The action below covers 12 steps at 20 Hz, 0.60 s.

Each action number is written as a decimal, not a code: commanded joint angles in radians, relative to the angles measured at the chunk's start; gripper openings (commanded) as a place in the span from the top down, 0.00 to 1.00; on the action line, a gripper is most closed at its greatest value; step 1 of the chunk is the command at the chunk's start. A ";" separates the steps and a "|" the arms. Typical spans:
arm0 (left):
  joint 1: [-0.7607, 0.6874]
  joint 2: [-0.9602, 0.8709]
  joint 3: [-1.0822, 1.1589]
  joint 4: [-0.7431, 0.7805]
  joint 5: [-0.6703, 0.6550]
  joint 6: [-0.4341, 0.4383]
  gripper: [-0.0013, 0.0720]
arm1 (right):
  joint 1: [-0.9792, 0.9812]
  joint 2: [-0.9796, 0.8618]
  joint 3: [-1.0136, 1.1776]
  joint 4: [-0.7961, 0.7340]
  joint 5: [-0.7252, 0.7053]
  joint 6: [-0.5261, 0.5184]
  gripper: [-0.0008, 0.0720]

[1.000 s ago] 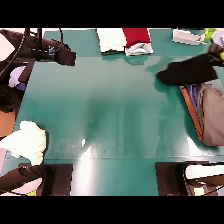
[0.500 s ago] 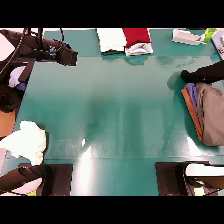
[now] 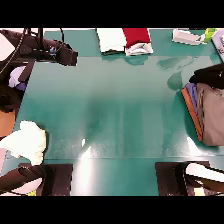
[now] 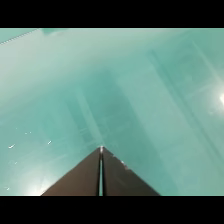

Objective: Fold the shirts.

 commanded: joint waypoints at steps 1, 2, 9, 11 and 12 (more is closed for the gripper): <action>0.000 0.000 0.000 0.000 -0.013 0.004 0.95 | -0.053 0.058 -0.110 -0.135 0.101 -0.062 0.96; 0.000 0.000 0.000 0.000 -0.018 0.004 0.95 | -0.063 0.088 -0.183 -0.181 0.096 -0.069 0.96; 0.000 0.000 0.000 0.000 -0.027 0.005 0.95 | -0.125 0.303 -0.735 -0.344 -0.029 -0.170 0.96; 0.000 0.000 0.000 0.000 -0.027 0.005 0.95 | -0.141 0.341 -0.835 -0.371 -0.068 -0.177 0.96; 0.000 0.000 0.000 0.000 -0.029 0.005 0.95 | -0.153 0.351 -0.870 -0.382 -0.082 -0.177 0.89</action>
